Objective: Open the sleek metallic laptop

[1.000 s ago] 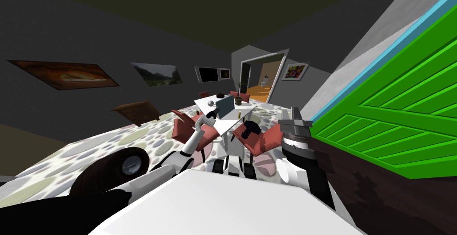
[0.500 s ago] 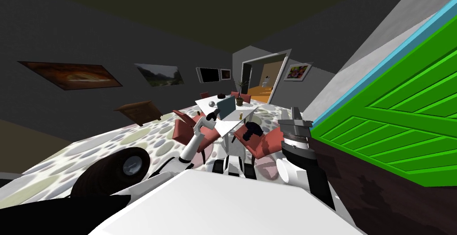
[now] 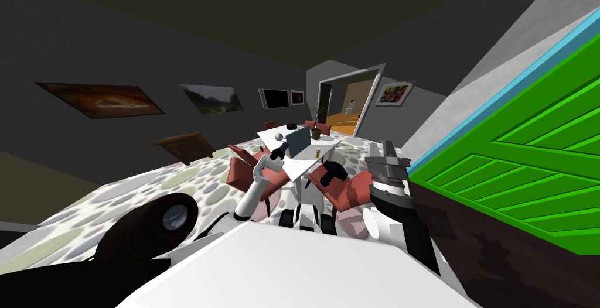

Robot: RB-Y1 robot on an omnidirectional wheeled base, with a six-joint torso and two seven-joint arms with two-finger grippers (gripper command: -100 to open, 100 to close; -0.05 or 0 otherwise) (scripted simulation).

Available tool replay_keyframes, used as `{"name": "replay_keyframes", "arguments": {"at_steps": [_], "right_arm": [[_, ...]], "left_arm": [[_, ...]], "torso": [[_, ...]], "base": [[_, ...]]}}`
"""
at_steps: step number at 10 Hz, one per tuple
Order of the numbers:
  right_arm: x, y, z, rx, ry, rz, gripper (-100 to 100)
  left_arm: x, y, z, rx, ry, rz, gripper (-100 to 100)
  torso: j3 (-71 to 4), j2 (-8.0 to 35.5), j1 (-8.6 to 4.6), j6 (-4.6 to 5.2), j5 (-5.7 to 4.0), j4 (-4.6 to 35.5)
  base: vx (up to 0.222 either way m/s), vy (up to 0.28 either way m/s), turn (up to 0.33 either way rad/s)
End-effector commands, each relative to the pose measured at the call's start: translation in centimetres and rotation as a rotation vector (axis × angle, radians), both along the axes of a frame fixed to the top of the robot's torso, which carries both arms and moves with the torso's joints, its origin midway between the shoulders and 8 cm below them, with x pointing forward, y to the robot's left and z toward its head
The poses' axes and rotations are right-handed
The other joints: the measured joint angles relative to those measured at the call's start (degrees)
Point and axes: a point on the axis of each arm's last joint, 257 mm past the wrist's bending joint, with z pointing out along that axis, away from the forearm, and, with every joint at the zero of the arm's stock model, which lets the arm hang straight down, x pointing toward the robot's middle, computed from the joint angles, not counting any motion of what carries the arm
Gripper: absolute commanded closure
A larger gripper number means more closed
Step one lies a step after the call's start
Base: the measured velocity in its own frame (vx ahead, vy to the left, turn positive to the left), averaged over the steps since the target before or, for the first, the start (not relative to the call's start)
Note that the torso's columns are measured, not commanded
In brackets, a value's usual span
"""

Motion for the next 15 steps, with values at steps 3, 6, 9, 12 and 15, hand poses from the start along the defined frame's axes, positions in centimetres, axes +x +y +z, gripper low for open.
{"name": "replay_keyframes", "arguments": {"at_steps": [3,6,9,12,15], "right_arm": [[0.0,0.0,0.0,0.0,0.0,0.0,0],[0.0,0.0,0.0,0.0,0.0,0.0,0],[0.0,0.0,0.0,0.0,0.0,0.0,0],[0.0,0.0,0.0,0.0,0.0,0.0,0],[0.0,0.0,0.0,0.0,0.0,0.0,0]], "left_arm": [[-1.5,-0.5,3.5,-0.019,-0.064,-0.005,100],[-4.2,0.5,2.3,-0.04,-0.025,0.056,100],[-4.6,0.2,4.6,-0.049,-0.068,0.046,100],[-3.5,1.6,5.6,-0.062,-0.059,0.115,-100],[-2.9,2.6,6.1,-0.075,-0.048,0.165,-100]], "torso": [[0.2,0.3,-0.3,0.02,-0.1,0.1],[0.0,0.0,-0.03,0.0,-0.01,0.0],[0.2,0.4,-0.29,0.02,-0.09,0.1],[0.1,0.1,-0.17,0.01,-0.05,0.0],[0.1,0.2,-0.13,0.0,-0.05,0.1]], "base": [[0.006,0.002,-0.001],[0.072,0.037,0.043],[0.006,0.004,-0.002],[0.0,-0.002,-0.114],[0.005,0.008,-0.066]]}}
